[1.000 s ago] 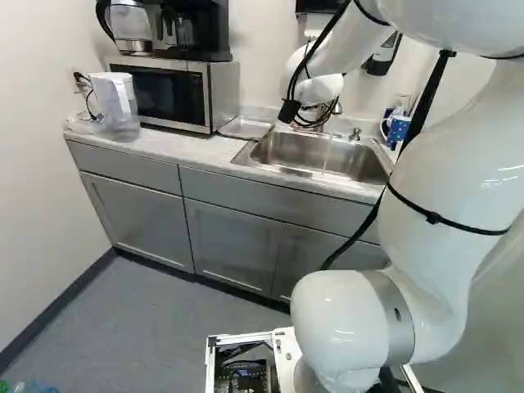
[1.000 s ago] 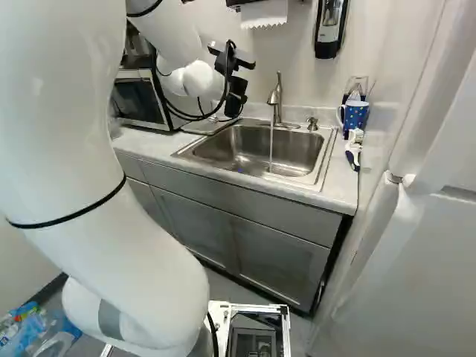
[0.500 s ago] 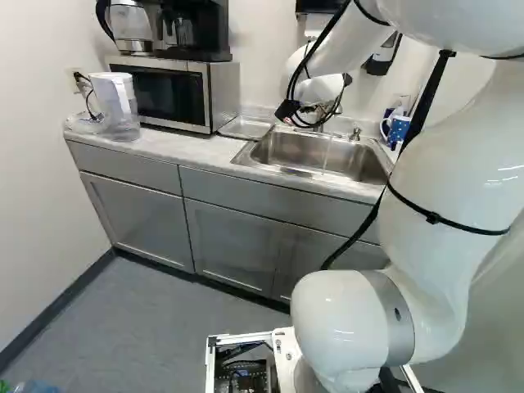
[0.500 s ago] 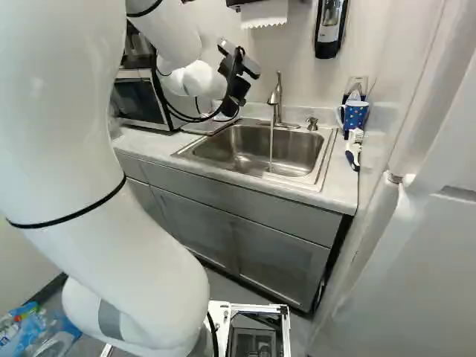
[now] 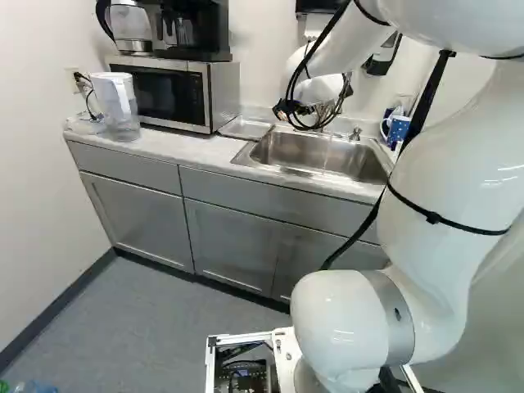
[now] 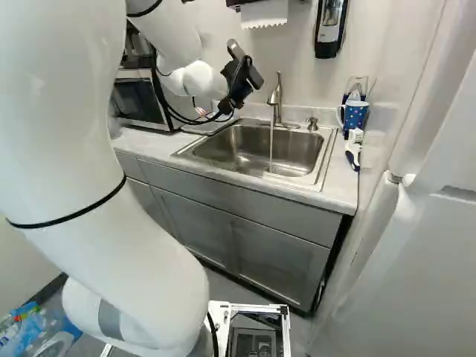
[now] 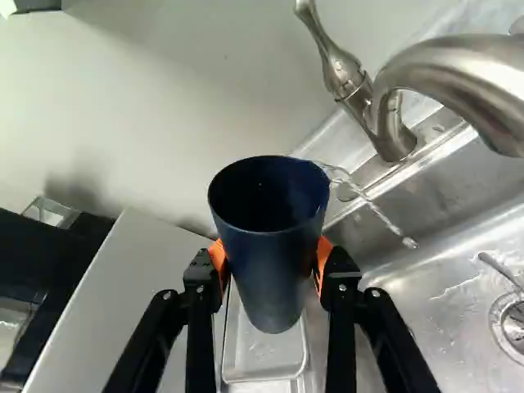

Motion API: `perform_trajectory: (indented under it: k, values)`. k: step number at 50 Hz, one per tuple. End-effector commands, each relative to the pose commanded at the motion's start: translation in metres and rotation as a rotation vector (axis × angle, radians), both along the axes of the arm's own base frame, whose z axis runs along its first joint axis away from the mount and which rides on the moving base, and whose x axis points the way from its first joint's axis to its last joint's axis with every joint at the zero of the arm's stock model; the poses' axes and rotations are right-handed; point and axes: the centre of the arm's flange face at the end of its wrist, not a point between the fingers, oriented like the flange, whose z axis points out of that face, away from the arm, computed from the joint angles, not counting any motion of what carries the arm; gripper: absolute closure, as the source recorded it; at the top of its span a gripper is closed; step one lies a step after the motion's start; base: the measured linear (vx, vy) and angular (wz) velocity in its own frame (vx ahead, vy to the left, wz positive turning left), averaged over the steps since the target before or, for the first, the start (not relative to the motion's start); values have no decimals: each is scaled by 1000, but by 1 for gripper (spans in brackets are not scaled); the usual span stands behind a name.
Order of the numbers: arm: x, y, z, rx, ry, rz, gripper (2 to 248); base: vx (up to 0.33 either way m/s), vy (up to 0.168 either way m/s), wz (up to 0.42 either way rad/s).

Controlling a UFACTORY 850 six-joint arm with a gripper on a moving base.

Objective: Rinse the cup and place it in the tray

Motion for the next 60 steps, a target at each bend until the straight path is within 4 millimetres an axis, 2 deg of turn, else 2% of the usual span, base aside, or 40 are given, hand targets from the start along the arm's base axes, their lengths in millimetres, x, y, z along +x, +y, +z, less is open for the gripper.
perform_trajectory:
  k: [60]
  values:
    - [0, 0, 0, 601, -58, -184, 128, 0, 0, 0]
